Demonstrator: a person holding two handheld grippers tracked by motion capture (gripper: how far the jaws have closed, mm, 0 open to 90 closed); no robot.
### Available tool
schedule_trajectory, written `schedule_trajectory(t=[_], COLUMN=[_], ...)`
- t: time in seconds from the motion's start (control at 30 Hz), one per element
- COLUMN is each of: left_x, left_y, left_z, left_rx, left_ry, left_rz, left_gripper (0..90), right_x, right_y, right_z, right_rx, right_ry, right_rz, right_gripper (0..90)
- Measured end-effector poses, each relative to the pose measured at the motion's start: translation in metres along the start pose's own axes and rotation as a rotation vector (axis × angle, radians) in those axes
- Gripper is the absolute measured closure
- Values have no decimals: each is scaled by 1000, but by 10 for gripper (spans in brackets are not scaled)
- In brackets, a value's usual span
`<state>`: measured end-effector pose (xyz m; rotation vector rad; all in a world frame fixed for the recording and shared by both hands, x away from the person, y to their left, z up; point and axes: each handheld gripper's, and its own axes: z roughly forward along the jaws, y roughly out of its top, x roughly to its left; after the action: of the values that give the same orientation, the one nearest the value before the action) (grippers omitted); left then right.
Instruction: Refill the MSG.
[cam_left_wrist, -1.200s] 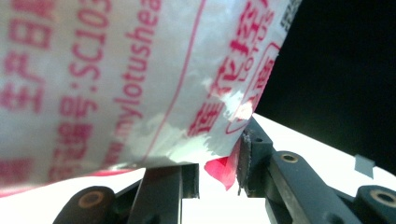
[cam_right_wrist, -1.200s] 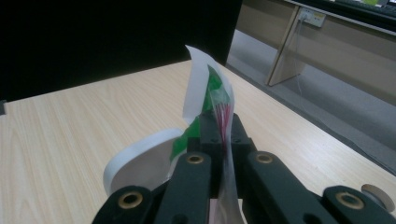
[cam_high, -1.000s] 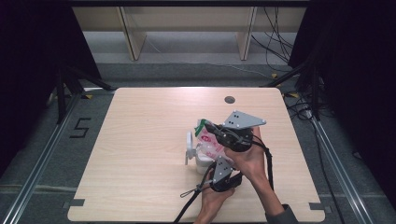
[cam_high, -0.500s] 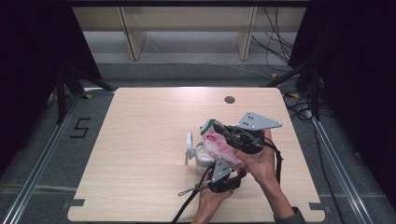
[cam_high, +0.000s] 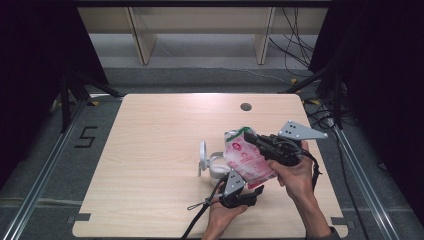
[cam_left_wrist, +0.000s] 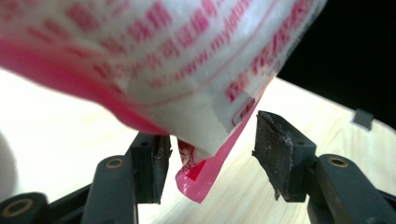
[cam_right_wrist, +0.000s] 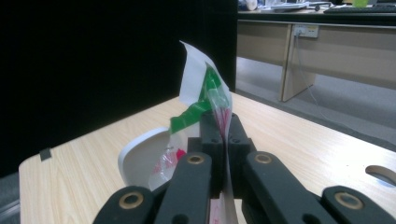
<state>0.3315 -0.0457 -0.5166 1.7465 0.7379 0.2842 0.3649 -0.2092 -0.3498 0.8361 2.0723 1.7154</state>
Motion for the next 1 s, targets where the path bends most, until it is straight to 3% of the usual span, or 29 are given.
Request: schedule_trajectory(t=[0.07,0.17,0.2,0.23,0.27,0.3,0.37,0.4,0.43,0.47,0.73,0.77,0.8,0.9,0.97,1.0], left_x=[2,4,2,4,2,0,-3,-4,-7,-8,-12,-13,-12,-12,-11,-8], left_y=[0,1,1,1,0,-1,-4,-3,-4,-3,-8,-8,-7,-3,-2,0], left_z=[-2,-11,-12,-15,-17,-19,-24,-27,-27,-28,-37,-40,-45,-58,-62,-65], left_rx=[-11,10,6,25,24,26,23,42,23,45,66,55,63,20,18,3], left_ry=[-10,-32,-47,-53,-57,-64,-74,-55,-69,-66,-82,-60,-33,-9,-5,-2], left_rz=[-29,-30,-58,-37,-49,-45,-32,-15,-19,13,27,21,65,58,58,60], left_gripper=[418,384,358,338,336,335,332,332,331,328,313,308,300,297,293,292], right_x=[-3,-6,-6,-7,-8,-12,-15,-16,-20,-21,-39,-40,-44,-44,-48,-47], right_y=[-1,-3,-4,-5,-6,-6,-9,-10,-11,-13,-39,-41,-41,-46,-52,-55], right_z=[-3,-8,-10,-12,-14,-15,-18,-19,-20,-21,-27,-32,-38,-57,-69,-75], right_rx=[-5,-21,-19,-25,-22,-26,-31,-30,-25,-22,8,8,10,21,15,22], right_ry=[5,-9,-14,-15,-28,-27,-43,-48,-60,-70,-107,-110,-111,-165,-189,-201], right_rz=[20,34,35,38,47,29,45,55,45,64,97,126,105,114,104,126], right_gripper=[900,900,900,900,900,900,900,900,900,900,900,900,900,900,899,899])
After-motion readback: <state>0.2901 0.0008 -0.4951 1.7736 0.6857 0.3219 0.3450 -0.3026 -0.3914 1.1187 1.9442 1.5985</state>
